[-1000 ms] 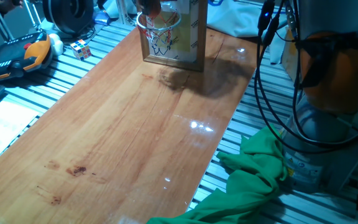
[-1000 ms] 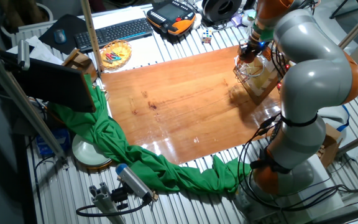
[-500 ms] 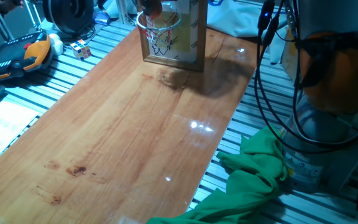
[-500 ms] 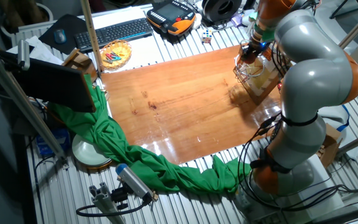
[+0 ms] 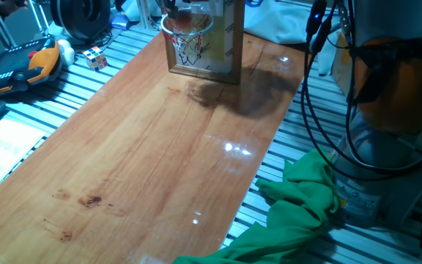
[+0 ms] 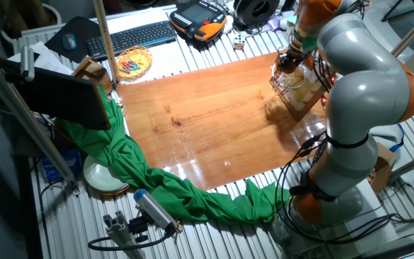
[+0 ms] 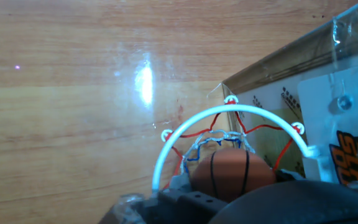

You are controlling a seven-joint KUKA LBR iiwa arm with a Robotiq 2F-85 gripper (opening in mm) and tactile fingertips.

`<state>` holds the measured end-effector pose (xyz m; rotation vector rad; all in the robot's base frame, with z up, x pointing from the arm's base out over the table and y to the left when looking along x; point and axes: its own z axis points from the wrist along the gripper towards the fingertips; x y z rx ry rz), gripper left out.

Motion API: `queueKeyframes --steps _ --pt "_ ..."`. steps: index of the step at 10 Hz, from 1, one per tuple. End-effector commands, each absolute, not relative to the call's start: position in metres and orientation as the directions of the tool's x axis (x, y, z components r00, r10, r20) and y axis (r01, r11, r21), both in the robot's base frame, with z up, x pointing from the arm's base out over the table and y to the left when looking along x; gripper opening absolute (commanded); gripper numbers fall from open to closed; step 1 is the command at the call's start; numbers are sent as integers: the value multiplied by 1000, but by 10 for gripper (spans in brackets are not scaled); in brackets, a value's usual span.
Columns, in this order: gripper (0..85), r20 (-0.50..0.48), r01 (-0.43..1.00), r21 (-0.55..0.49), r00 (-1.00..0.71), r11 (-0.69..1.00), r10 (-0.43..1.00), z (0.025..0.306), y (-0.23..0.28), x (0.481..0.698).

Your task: Grab a basketball, release it and shoot it into the basket

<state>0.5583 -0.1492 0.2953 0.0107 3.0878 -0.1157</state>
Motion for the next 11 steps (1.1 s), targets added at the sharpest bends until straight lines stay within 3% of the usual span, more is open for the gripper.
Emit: queueKeyframes --steps 1,7,9,11 --pt "727 -50 7 -73 -999 997 4 296 -149 558" --pt "673 -60 15 -66 -998 998 11 298 -147 558" --pt "600 -64 13 -63 -998 998 9 299 -146 559" --pt "460 -67 12 -60 -998 998 8 300 -145 559"
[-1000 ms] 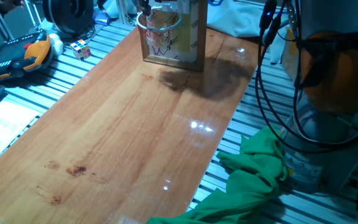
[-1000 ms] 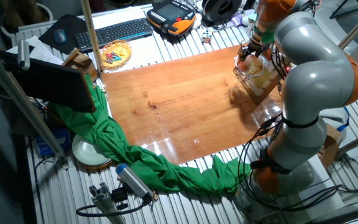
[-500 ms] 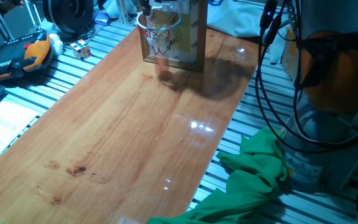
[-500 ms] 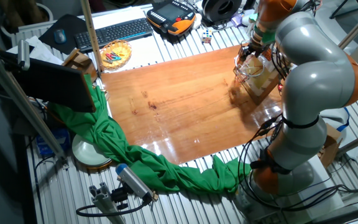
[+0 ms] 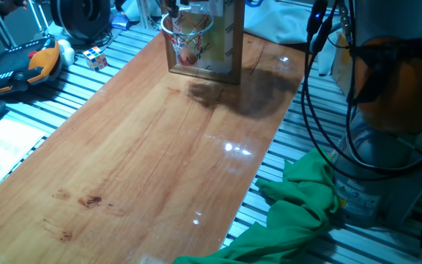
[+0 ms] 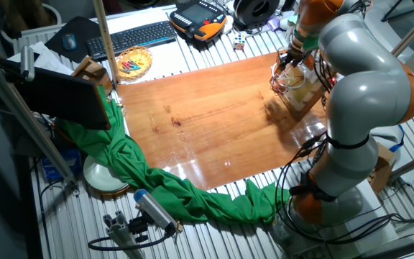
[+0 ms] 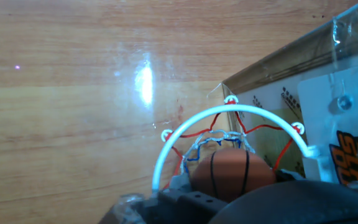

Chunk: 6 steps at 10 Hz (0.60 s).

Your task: Grab a basketball, release it and shoot it into the basket

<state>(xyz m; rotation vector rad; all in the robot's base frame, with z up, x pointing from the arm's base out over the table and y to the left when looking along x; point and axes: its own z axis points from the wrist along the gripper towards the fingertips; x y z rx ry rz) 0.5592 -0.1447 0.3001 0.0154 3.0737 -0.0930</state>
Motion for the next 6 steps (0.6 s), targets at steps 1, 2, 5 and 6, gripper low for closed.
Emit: queueKeyframes --steps 1,2,5,6 --pt "383 -65 12 -56 -998 998 8 302 -143 560" --pt "197 -64 9 -58 -998 998 5 305 -141 561" --pt "7 -60 24 -73 -998 997 20 317 -120 563" --pt "7 -61 35 -77 -998 996 30 322 -112 563"
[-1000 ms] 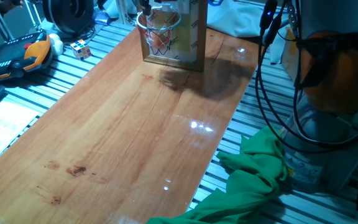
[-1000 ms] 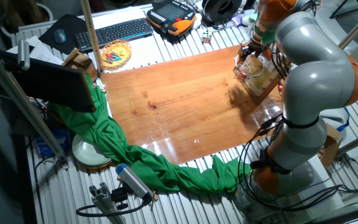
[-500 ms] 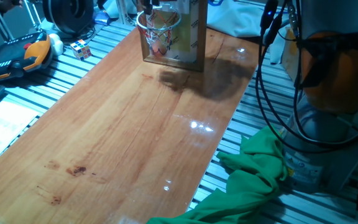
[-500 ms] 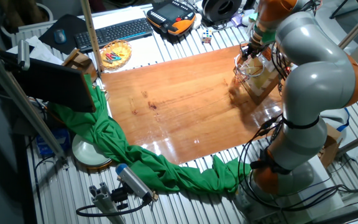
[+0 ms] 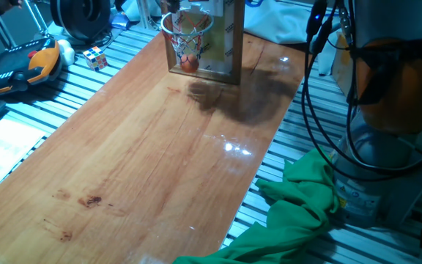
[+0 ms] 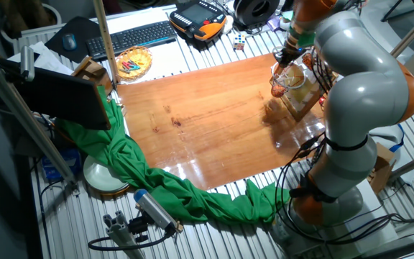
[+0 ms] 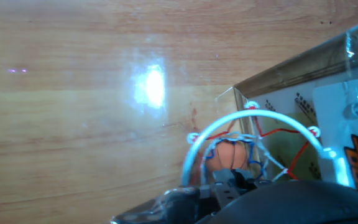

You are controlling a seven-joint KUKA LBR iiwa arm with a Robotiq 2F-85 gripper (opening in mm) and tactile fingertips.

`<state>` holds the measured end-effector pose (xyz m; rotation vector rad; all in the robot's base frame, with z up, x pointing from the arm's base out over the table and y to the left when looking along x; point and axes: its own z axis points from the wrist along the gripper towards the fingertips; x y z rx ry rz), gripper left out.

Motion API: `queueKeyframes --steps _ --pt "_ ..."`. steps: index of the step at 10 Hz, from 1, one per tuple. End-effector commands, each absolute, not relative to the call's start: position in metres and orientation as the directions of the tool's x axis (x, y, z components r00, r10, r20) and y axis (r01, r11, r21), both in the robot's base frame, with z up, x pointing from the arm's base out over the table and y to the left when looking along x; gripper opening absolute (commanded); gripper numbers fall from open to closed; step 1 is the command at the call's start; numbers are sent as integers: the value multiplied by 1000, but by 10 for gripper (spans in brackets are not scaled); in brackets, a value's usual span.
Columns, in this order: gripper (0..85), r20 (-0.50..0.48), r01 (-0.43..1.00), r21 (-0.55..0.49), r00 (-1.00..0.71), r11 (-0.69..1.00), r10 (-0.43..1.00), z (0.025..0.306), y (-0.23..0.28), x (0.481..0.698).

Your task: Grab a basketball, release it and shoot it into the basket

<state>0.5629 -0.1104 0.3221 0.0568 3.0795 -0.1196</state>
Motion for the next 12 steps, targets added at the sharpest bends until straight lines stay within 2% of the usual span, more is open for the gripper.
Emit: queueKeyframes --steps 1,12 --pt "7 -58 56 -72 -997 996 52 325 -103 563" --pt "7 -56 119 -36 -992 992 117 302 -65 547"
